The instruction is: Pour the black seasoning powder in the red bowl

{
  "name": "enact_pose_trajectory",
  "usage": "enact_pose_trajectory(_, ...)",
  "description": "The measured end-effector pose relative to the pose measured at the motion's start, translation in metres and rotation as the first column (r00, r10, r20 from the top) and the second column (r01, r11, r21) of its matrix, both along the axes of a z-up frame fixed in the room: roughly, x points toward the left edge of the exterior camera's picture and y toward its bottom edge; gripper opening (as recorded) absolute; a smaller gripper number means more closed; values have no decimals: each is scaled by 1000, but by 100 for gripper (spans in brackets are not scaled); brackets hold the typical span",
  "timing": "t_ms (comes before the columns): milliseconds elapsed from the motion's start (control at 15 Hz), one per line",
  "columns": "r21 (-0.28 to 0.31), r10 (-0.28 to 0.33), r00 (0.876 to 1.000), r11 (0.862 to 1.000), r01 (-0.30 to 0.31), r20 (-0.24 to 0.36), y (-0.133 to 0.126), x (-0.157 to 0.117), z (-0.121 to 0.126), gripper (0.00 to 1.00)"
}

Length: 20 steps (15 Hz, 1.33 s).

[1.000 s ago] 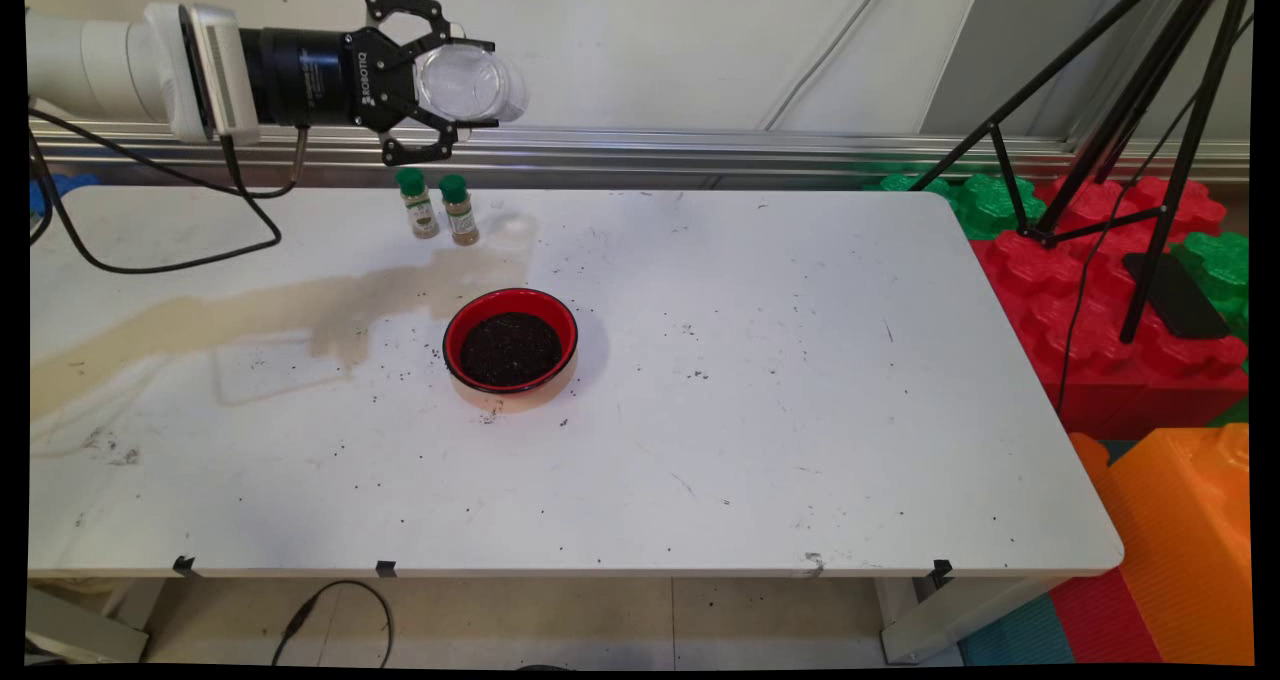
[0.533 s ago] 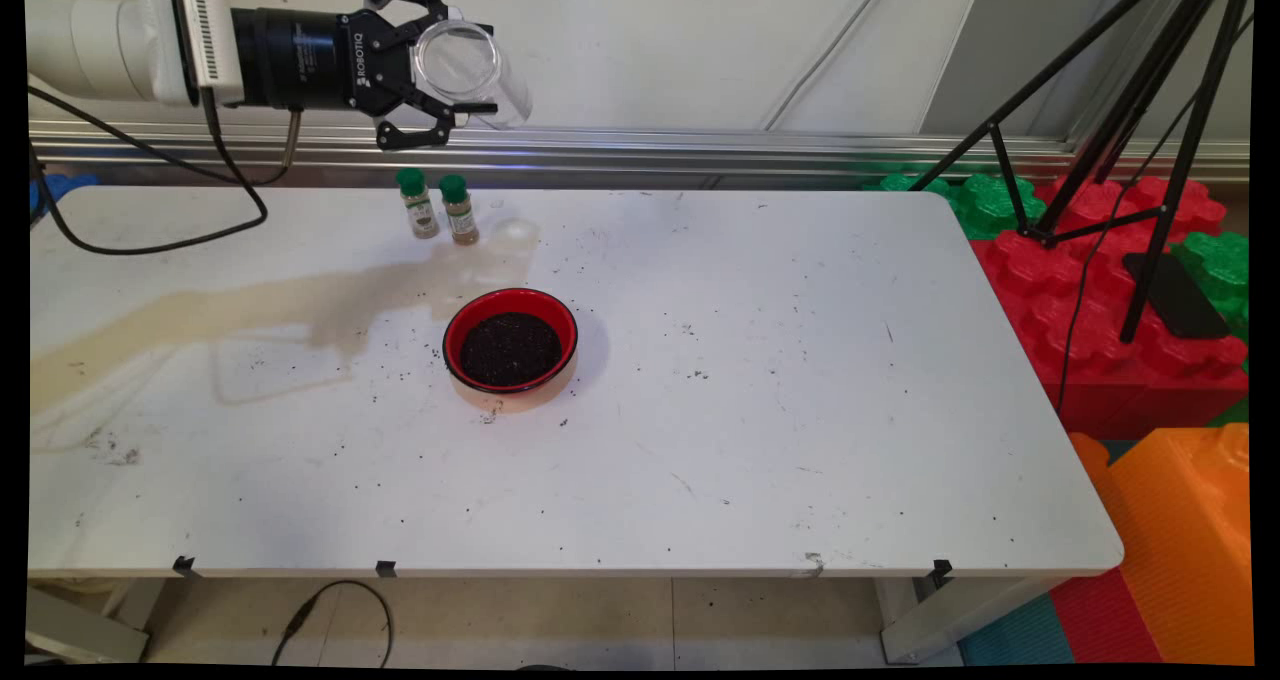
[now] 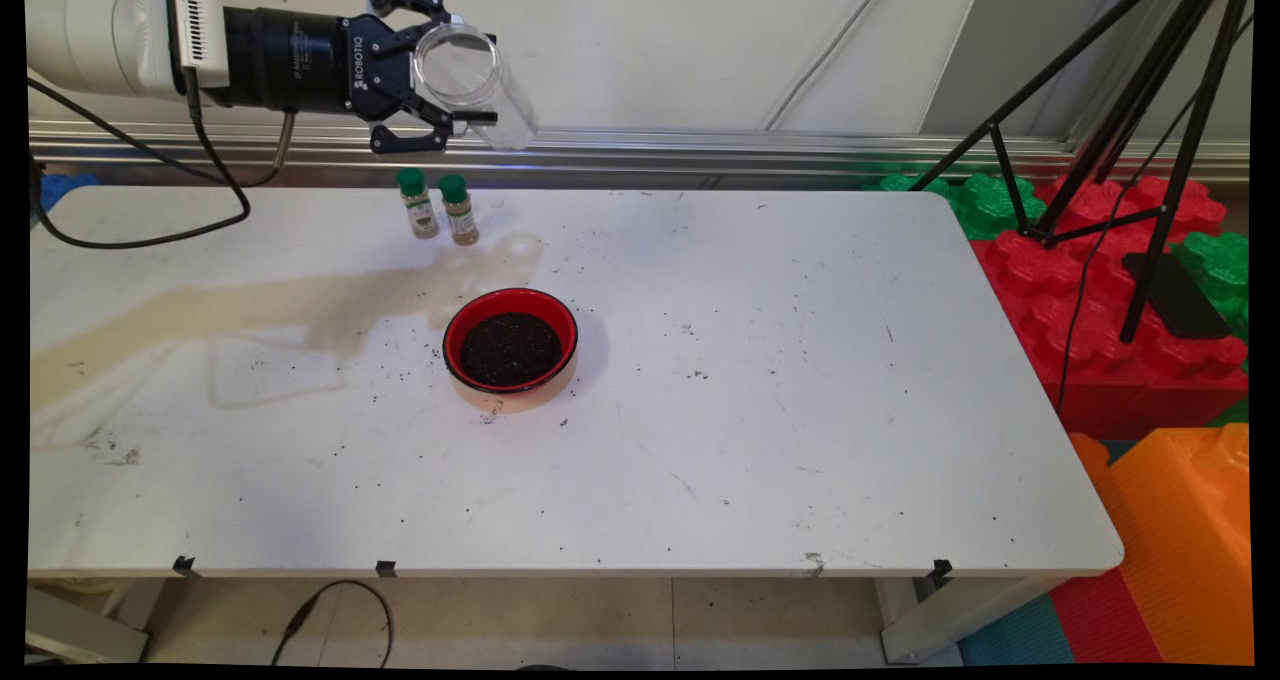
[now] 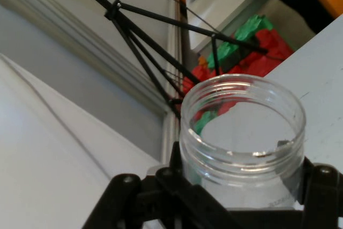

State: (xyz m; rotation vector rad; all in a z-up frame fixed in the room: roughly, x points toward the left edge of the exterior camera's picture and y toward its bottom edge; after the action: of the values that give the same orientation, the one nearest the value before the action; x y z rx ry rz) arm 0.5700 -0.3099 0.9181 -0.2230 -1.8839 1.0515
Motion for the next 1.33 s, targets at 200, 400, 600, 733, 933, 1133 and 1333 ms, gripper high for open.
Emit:
enact_pose_trajectory(200,51,-10,1000,999,11,-21,1,-2,-1,0)
enact_pose_trajectory(400,100,-12,999,995,16,-43,2,-3,-2,0)
enact_pose_trajectory(600,156,-5,998,988,16,-68,3,-4,-5,0)
enact_pose_trajectory(733,204,9,996,979,10,-90,2,-5,-8,0)
enact_pose_trajectory(933,255,32,993,967,-1,-115,-1,-5,-13,0)
enact_pose_trajectory(1133,319,72,986,947,-21,-148,-6,-4,-21,0)
enact_pose_trajectory(1333,357,102,981,933,-37,-166,-10,-3,-27,0)
